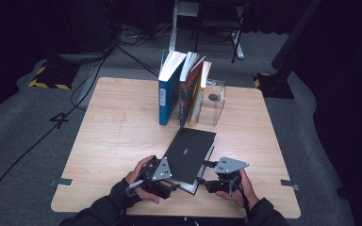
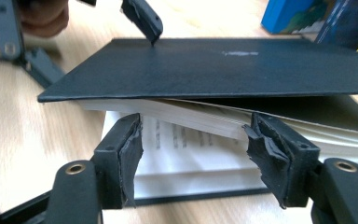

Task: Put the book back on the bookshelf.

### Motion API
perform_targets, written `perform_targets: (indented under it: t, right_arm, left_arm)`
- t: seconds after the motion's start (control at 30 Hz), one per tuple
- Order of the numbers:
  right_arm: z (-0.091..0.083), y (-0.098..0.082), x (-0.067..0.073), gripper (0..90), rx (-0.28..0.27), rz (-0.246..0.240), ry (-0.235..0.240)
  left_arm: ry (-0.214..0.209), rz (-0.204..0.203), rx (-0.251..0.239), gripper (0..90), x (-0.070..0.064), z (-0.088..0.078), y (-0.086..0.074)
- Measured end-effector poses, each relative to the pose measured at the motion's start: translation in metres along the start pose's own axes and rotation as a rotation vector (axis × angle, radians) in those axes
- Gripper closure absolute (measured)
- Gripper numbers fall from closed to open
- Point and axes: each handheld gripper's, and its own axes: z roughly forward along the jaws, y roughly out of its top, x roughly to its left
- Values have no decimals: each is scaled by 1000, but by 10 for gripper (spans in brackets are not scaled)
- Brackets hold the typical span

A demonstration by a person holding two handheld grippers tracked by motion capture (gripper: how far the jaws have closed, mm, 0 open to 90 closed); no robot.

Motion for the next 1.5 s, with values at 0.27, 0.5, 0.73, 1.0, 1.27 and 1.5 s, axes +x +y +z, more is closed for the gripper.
perform_targets:
  t: [0.27,0.5,0.73,1.0,1.27,1.5]
  right_arm:
    - [5,21,2,357,-13,8,-43]
    - [12,32,3,362,-32,20,-67]
    - [3,32,-5,365,-83,47,-56]
    - [-24,16,-28,337,-92,41,-91]
    - [-32,-1,-59,333,-45,96,-139]
    - [-33,-15,-73,318,-10,107,-150]
  left_arm:
    - [117,-30,-5,156,0,8,8]
    - [178,-92,-40,239,11,15,13]
    - [178,-83,-98,322,16,11,11]
    - [162,-63,-126,434,24,0,13]
    - [148,-57,-140,486,31,-1,14]
    - [81,-74,-187,528,34,0,19]
